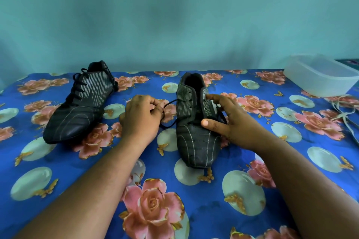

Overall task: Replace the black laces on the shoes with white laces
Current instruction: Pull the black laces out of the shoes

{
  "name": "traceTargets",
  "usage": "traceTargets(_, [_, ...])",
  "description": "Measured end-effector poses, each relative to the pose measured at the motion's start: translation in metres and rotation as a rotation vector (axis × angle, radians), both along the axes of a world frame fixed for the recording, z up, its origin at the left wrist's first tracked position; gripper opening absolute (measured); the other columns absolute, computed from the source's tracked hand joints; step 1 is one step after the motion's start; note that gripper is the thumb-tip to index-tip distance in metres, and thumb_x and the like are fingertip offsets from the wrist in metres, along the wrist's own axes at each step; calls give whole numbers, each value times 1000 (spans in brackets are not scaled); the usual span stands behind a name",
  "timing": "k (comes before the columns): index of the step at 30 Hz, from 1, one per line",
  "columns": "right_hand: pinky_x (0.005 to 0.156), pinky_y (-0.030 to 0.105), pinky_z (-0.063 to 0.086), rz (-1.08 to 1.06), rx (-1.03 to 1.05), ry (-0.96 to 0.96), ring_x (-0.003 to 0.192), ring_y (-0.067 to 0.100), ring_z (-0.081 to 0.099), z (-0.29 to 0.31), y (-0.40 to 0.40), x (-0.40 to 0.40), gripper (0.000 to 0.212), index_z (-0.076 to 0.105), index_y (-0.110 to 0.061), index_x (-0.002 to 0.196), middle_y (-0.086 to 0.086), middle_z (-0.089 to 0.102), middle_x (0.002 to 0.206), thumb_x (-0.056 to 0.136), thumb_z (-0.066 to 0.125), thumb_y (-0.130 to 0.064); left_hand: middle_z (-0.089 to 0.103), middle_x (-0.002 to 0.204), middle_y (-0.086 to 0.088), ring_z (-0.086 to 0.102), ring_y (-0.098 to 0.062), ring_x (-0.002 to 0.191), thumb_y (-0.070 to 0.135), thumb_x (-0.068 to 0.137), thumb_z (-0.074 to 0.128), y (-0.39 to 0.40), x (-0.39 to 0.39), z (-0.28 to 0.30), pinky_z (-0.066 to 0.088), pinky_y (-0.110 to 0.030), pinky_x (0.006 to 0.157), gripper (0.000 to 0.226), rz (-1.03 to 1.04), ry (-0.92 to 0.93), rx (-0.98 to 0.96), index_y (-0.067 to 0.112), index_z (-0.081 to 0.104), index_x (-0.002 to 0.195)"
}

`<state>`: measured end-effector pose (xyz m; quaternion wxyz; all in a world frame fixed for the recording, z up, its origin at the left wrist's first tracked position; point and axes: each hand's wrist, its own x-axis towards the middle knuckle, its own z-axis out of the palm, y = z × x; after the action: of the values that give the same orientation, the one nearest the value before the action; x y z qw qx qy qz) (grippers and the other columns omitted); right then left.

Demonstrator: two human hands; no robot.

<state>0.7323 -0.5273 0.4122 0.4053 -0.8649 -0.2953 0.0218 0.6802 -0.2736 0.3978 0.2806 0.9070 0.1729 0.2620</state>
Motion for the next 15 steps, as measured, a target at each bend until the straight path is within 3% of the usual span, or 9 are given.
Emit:
traceTargets(2, [107, 27, 38, -19, 49, -69, 129, 11, 46, 0, 1, 0, 77, 47, -46, 140, -13, 44, 136, 72, 65, -77, 58, 129, 0, 53, -25, 123, 37, 96, 65, -1, 0, -1, 43, -51, 100, 26, -48, -44, -34, 22, 64, 117])
traceTargets(4, [103, 22, 38, -15, 108, -176, 127, 13, 48, 3, 5, -3, 54, 57, -44, 129, -14, 49, 132, 82, 68, -69, 57, 133, 3, 56, -22, 123, 45, 93, 59, -5, -1, -2, 45, -55, 102, 40, -186, -144, -81, 23, 60, 126])
traceTargets(7, [101, 35, 42, -4, 76, -330, 114, 18, 53, 3, 12, -6, 27, 69, -40, 106, -14, 60, 113, 87, 62, -58, 49, 143, 16, 51, 2, 127, 64, 88, 46, -19, -6, -2, 39, -52, 112, 65, -431, -169, -182, 28, 50, 143])
traceTargets(8, [99, 40, 43, -6, 50, -360, 110, 19, 53, 2, 14, -6, 26, 71, -38, 103, -14, 60, 109, 88, 61, -55, 42, 152, 17, 42, 8, 134, 69, 88, 44, -23, -8, -2, 32, -52, 118, 72, -502, -134, -207, 30, 43, 150])
traceTargets(10, [95, 47, 45, -22, 13, -395, 107, 21, 53, 1, 17, -8, 27, 72, -35, 103, -12, 59, 106, 88, 58, -52, 20, 167, 15, 15, 3, 152, 81, 84, 38, -29, -12, -3, 15, -51, 126, 90, -606, 3, -193, 34, 25, 160])
traceTargets(12, [94, 50, 46, -50, -16, -414, 109, 22, 52, 1, 19, -9, 31, 73, -34, 104, -10, 59, 107, 87, 55, -53, -2, 169, 20, -5, 4, 154, 97, 75, 26, -31, -14, -2, 1, -50, 127, 107, -647, 139, -112, 38, 7, 162])
traceTargets(15, [95, 54, 45, -87, -60, -433, 113, 25, 51, 3, 22, -12, 37, 75, -33, 104, -6, 60, 111, 87, 52, -55, -15, 165, 25, -14, 8, 151, 105, 64, 13, -30, -15, 1, -9, -51, 126, 119, -632, 218, -60, 39, -4, 161])
